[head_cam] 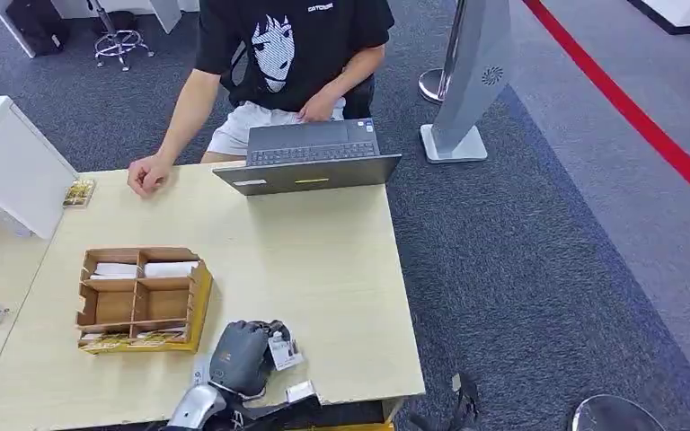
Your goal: Pass the card to the sensor for recognition and then transmit it.
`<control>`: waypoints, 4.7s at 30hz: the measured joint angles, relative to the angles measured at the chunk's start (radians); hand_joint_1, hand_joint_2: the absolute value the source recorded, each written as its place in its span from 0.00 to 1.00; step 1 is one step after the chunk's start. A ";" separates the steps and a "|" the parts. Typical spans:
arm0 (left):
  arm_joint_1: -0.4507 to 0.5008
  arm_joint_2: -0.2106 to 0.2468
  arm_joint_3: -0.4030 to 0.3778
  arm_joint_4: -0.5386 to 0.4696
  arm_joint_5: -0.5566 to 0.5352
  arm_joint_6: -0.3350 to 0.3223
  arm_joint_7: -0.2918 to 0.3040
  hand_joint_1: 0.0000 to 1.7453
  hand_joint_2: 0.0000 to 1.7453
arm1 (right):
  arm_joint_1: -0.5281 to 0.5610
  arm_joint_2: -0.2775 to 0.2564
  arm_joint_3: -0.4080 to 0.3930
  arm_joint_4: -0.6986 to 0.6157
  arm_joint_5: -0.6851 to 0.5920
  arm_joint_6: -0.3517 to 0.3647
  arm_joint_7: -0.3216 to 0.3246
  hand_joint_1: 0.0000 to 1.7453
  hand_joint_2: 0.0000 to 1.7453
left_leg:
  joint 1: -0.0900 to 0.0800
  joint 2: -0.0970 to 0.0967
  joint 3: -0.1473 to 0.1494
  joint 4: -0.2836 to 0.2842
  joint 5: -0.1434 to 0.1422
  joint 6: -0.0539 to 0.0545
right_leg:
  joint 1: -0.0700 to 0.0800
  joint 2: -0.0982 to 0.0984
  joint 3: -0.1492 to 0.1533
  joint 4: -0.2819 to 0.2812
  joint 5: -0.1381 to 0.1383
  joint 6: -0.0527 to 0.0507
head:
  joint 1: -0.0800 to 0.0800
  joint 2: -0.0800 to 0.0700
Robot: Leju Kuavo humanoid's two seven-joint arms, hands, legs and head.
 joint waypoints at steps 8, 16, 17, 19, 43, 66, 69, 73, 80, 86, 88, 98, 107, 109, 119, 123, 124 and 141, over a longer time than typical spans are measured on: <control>0.024 0.056 -0.011 -0.185 0.014 0.018 -0.007 1.00 1.00 | 0.005 -0.007 -0.028 0.000 -0.033 -0.016 -0.030 0.00 1.00 | 0.000 0.000 0.000 0.000 0.000 0.000 | 0.000 0.000 0.000 0.000 0.000 0.000 | 0.000 0.000; 0.065 0.137 -0.011 -0.395 0.025 0.026 -0.023 1.00 1.00 | 0.033 -0.028 -0.126 -0.002 -0.118 0.003 -0.151 0.00 1.00 | 0.000 0.000 0.000 0.000 0.000 0.000 | 0.000 0.000 0.000 0.000 0.000 0.000 | 0.000 0.000; 0.068 0.145 -0.011 -0.411 0.025 0.009 -0.028 1.00 1.00 | 0.036 -0.030 -0.136 -0.002 -0.124 0.010 -0.172 0.00 1.00 | 0.000 0.000 0.000 0.000 0.000 0.000 | 0.000 0.000 0.000 0.000 0.000 0.000 | 0.000 0.000; 0.070 0.168 -0.019 -0.438 0.019 -0.061 -0.031 1.00 1.00 | 0.044 -0.034 -0.160 -0.006 -0.131 0.035 -0.243 0.00 1.00 | 0.000 0.000 0.000 0.000 0.000 0.000 | 0.000 0.000 0.000 0.000 0.000 0.000 | 0.000 0.000; 0.338 0.424 -0.085 -0.542 -0.198 -0.190 0.487 1.00 1.00 | 0.243 -0.033 -0.282 -0.031 -0.022 0.244 -0.667 0.00 1.00 | 0.001 -0.007 0.000 -0.002 -0.008 -0.005 | 0.001 -0.006 0.001 0.000 -0.011 -0.003 | -0.001 0.000; 0.397 0.527 -0.085 -0.666 -0.204 -0.234 0.532 1.00 1.00 | 0.249 -0.034 -0.353 -0.029 -0.015 0.222 -0.631 0.00 1.00 | 0.001 -0.005 0.002 -0.002 -0.007 -0.005 | 0.001 -0.004 0.002 0.000 -0.009 -0.003 | -0.001 0.000; 0.396 0.525 -0.075 -0.690 -0.287 -0.117 0.527 1.00 1.00 | 0.249 -0.039 -0.356 -0.029 -0.004 0.232 -0.629 0.00 1.00 | 0.001 -0.005 0.002 -0.002 -0.007 -0.005 | 0.001 -0.004 0.002 0.000 -0.009 -0.003 | -0.001 0.000; 0.391 0.486 0.014 -0.758 -0.407 0.057 0.440 1.00 1.00 | 0.249 -0.044 -0.364 -0.029 0.022 0.241 -0.621 0.00 1.00 | 0.001 -0.005 0.002 -0.002 -0.007 -0.005 | 0.001 -0.004 0.003 0.000 -0.009 -0.003 | -0.001 0.000; 0.274 0.406 0.279 -0.844 -0.287 0.031 0.252 1.00 1.00 | 0.248 -0.052 -0.370 -0.027 0.076 0.253 -0.597 0.00 1.00 | 0.001 -0.006 0.003 -0.001 -0.004 -0.004 | 0.001 -0.005 0.003 0.000 -0.009 -0.004 | -0.001 0.000; -0.170 0.451 0.465 -0.542 -0.264 -0.268 0.283 1.00 1.00 | 0.208 -0.053 -0.368 -0.028 0.149 0.234 -0.532 0.00 1.00 | 0.004 -0.010 -0.001 -0.001 0.006 -0.009 | 0.004 -0.009 -0.001 0.002 -0.001 -0.008 | -0.001 0.000; -0.329 0.477 0.497 -0.375 -0.262 -0.270 0.277 1.00 1.00 | 0.193 -0.053 -0.368 -0.028 0.159 0.236 -0.523 0.00 1.00 | 0.004 -0.007 -0.002 -0.002 0.007 -0.011 | 0.004 -0.006 -0.002 0.003 0.003 -0.011 | -0.002 0.000; -0.444 0.516 0.517 -0.208 -0.287 -0.268 0.294 1.00 1.00 | 0.201 -0.053 -0.368 -0.025 0.182 0.221 -0.514 0.00 1.00 | 0.003 -0.001 -0.004 -0.002 0.006 -0.010 | 0.004 -0.001 -0.006 0.003 0.003 -0.010 | -0.002 0.000; -0.454 0.511 0.517 -0.173 -0.301 -0.250 0.292 1.00 1.00 | 0.201 -0.052 -0.368 -0.024 0.194 0.220 -0.515 0.00 1.00 | 0.004 0.002 -0.004 -0.002 0.006 -0.010 | 0.004 0.002 -0.008 0.003 0.004 -0.010 | -0.002 0.000; -0.454 0.506 0.516 -0.170 -0.301 -0.240 0.290 1.00 1.00 | 0.200 -0.052 -0.368 -0.024 0.194 0.219 -0.515 0.00 1.00 | 0.004 0.002 -0.004 -0.002 0.006 -0.010 | 0.004 0.003 -0.008 0.003 0.004 -0.010 | -0.002 0.000; -0.440 0.482 0.516 -0.193 -0.280 -0.195 0.282 0.00 1.00 | 0.202 -0.048 -0.368 -0.023 0.206 0.209 -0.514 0.00 1.00 | 0.004 0.004 -0.006 -0.002 0.005 -0.011 | 0.004 0.005 -0.010 0.003 0.003 -0.010 | -0.002 0.000; -0.430 0.478 0.516 -0.207 -0.279 -0.193 0.281 0.00 1.00 | 0.203 -0.048 -0.368 -0.023 0.206 0.206 -0.514 0.00 1.00 | 0.004 0.004 -0.006 -0.002 0.005 -0.011 | 0.004 0.005 -0.010 0.003 0.004 -0.009 | -0.002 0.000; -0.428 0.477 0.516 -0.211 -0.278 -0.191 0.280 0.00 1.00 | 0.203 -0.048 -0.368 -0.022 0.206 0.206 -0.514 0.00 1.00 | 0.004 0.004 -0.006 -0.002 0.005 -0.011 | 0.004 0.005 -0.010 0.003 0.004 -0.009 | -0.002 0.000; 0.148 0.438 0.539 -0.736 -0.043 -0.181 0.051 0.00 1.00 | 0.252 -0.046 -0.441 -0.016 0.153 0.167 -0.532 0.00 1.00 | 0.002 0.007 -0.006 -0.002 -0.002 -0.008 | 0.002 0.008 -0.010 0.002 -0.002 -0.006 | 0.000 0.000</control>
